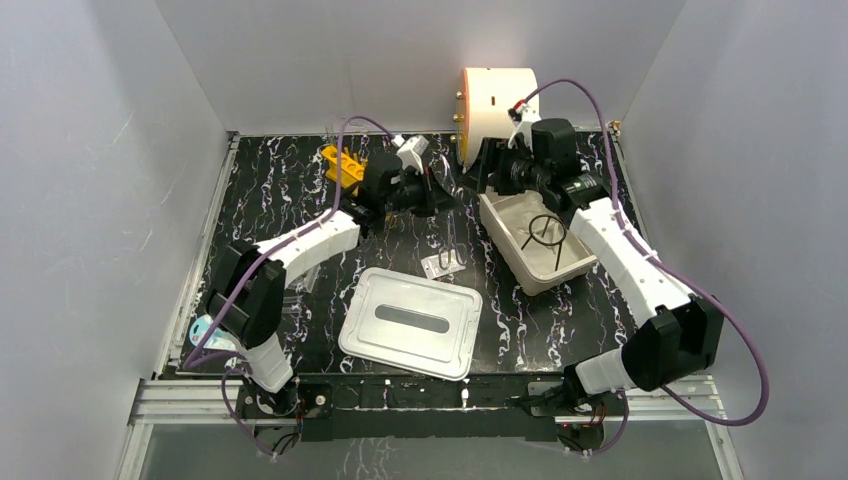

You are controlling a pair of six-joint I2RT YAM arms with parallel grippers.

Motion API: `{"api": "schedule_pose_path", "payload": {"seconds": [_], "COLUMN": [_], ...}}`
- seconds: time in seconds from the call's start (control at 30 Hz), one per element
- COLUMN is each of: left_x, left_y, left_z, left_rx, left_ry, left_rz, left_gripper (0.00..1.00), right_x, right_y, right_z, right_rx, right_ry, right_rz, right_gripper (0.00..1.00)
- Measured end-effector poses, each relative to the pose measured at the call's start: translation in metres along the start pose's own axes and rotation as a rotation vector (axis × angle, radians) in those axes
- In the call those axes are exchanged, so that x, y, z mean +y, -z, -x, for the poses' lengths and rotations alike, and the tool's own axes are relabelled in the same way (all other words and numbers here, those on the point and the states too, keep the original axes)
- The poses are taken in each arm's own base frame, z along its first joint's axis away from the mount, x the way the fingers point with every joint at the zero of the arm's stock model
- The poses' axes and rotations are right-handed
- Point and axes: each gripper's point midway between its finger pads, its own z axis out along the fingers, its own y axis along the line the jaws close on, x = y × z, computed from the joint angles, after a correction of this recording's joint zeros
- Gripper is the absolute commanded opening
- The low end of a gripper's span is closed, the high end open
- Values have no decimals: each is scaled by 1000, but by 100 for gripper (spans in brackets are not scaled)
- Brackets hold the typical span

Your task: Organize the chemistry lab equipment

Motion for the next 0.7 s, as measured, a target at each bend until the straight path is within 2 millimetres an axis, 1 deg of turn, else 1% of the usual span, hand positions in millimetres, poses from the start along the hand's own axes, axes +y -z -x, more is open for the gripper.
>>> {"api": "schedule_pose_path", "payload": {"seconds": [0.07,0.17,0.23,0.3,0.4,0.47,0.6,0.7], "left_x": [-7,-20,-30,-38,-43,-44,-44,-40], "left_y": [5,12,14,15,16,17,17,16], "left_z": [15,43,56,63,66,65,62,60], "left_rx": [-24,-72,-93,-100,-101,-93,-83,-75], "left_ry": [22,60,85,110,144,168,193,211], "left_rz": [-11,-23,-33,-41,-49,-49,-45,-27], "left_gripper": [0,0,0,0,0,0,0,0], "right_x": [5,7,6,6,9,11,10,15], "right_y": [4,4,1,0,-2,-3,-13,-20], "right_z": [-15,-40,-54,-62,-63,-61,-63,-65], "right_rx": [24,80,117,142,145,141,155,175], "right_ry": [0,-16,-34,-52,-57,-56,-65,-64], "right_rz": [43,93,112,122,140,153,159,184], "right_gripper": [82,82,82,82,79,76,60,51]}}
